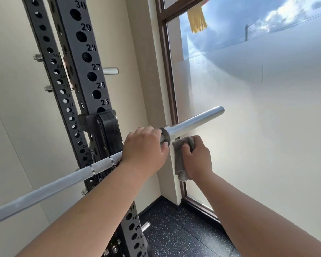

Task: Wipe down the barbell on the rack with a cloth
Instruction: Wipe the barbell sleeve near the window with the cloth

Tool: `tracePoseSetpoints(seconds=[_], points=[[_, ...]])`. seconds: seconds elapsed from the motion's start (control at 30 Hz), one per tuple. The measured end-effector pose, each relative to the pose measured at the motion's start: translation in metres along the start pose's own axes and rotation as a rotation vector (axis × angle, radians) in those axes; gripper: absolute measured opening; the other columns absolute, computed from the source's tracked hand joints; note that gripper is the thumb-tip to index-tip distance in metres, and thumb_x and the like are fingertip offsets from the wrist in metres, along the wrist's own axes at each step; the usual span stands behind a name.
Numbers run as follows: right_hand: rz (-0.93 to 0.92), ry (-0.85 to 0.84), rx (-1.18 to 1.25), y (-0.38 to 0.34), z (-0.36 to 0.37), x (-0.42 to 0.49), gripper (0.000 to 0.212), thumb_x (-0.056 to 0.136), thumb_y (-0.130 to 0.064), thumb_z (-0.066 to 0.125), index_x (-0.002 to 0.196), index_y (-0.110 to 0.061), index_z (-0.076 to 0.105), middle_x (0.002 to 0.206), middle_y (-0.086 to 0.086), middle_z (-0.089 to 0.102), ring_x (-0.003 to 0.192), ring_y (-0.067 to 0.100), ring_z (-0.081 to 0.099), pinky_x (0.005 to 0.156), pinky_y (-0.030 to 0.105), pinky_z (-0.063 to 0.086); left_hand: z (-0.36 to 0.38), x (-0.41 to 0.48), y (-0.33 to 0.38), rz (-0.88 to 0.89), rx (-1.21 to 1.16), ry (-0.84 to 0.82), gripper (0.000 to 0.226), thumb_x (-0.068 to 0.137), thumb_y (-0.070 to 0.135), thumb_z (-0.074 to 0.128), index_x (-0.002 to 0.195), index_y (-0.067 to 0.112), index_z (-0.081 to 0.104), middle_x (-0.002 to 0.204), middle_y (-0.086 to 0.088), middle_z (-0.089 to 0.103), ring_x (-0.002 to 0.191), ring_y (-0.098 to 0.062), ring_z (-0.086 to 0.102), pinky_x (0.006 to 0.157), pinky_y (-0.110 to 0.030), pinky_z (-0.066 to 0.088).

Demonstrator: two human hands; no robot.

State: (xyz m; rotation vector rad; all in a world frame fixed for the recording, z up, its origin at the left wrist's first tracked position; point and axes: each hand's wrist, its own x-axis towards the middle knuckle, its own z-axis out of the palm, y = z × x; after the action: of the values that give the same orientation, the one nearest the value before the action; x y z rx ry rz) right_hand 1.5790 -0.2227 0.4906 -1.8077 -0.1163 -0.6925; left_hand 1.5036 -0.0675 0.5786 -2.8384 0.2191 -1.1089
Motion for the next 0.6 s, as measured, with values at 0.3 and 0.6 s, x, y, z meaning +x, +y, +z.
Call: tracePoseSetpoints(seconds=[0.3, 0.6], points=[[-0.072, -0.116, 0.154, 0.054, -0.003, 0.071, 0.012, 0.096, -0.018, 0.054, 0.099, -0.03, 0.057, 0.085, -0.008, 0.068, 0.081, 0.009, 0.064, 0.069, 0.03, 0.047, 0.051, 0.05, 0.05, -0.099, 0.07, 0.011, 0.038, 0.094, 0.048, 0.05, 0.118, 0.023, 0.064, 0.102, 0.004, 0.06, 0.096, -0.021, 0.057, 0.083, -0.04, 0.05], [-0.383, -0.159, 0.21, 0.055, -0.047, 0.141, 0.022, 0.096, -0.014, 0.064, 0.104, -0.033, 0.059, 0.076, -0.012, 0.067, 0.07, 0.01, 0.065, 0.059, 0.017, 0.049, 0.078, 0.086, 0.056, -0.3, 0.146, -0.005, 0.062, 0.093, 0.06, 0.041, 0.136, 0.021, 0.06, 0.117, 0.003, 0.07, 0.104, -0.021, 0.065, 0.089, -0.04, 0.05]])
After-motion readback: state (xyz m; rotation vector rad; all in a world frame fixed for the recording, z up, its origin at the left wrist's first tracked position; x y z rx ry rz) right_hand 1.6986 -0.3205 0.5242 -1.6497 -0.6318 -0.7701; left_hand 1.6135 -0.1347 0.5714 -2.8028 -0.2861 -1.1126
